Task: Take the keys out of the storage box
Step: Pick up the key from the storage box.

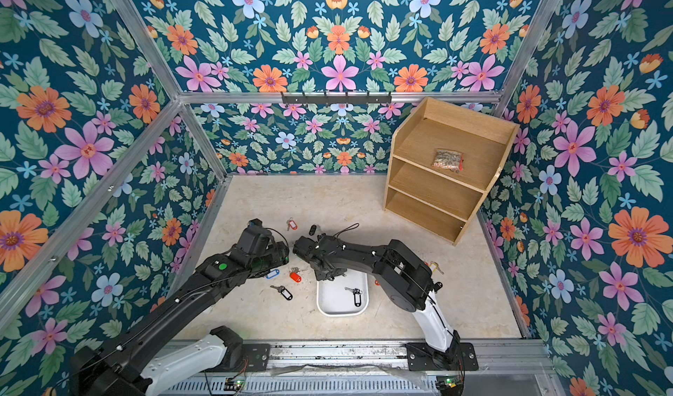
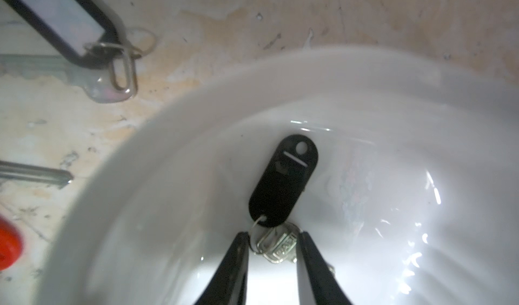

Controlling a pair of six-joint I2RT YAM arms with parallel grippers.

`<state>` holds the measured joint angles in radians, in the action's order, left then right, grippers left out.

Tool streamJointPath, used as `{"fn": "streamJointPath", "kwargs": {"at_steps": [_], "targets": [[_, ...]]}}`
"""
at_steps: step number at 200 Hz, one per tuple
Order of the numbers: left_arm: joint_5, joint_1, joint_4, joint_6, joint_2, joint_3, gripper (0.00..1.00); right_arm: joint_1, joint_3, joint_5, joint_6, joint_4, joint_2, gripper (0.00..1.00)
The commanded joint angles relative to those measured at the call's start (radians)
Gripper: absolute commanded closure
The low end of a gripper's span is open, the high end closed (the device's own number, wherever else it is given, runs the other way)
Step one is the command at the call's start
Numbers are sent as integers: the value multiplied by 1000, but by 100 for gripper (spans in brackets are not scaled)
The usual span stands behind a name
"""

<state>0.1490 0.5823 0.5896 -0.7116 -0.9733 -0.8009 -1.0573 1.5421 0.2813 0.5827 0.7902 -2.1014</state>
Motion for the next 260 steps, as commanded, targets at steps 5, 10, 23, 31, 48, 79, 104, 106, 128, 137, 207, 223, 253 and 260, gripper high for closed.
{"fn": "streamJointPath", "kwargs": {"at_steps": [5,10,23,31,48,79,104,106,128,137,207,223,253,260], "targets": [[48,-1,25,-32,21,7,23,0,9,27,3,11,4,69],[47,-1,27,-37,21,9,23,-1,10,28,3,12,3,69],[41,-1,31,-53,19,20,23,0,15,30,4,11,2,69],[35,-1,28,-64,21,30,23,-1,18,32,3,11,1,70],[20,-1,17,-83,32,53,23,0,23,35,0,11,-3,70],[-7,-2,-2,-110,47,82,23,0,32,35,-6,6,-16,72],[-20,-2,-4,-112,42,92,23,1,41,30,-8,4,-31,76],[-19,-2,-4,-112,42,93,23,0,41,30,-8,3,-32,76],[-29,-2,-5,-110,35,97,23,1,41,24,-7,0,-36,77],[-31,-2,-6,-109,32,97,23,0,40,25,-8,1,-37,77],[-38,-3,-18,-111,28,105,23,0,34,40,16,14,-12,100],[-34,-4,-15,-108,31,102,23,0,31,41,24,19,13,100],[-27,-3,-7,-101,26,90,23,0,11,47,44,39,83,100],[-27,-4,-5,-100,25,86,23,0,-1,48,51,42,107,100]]}}
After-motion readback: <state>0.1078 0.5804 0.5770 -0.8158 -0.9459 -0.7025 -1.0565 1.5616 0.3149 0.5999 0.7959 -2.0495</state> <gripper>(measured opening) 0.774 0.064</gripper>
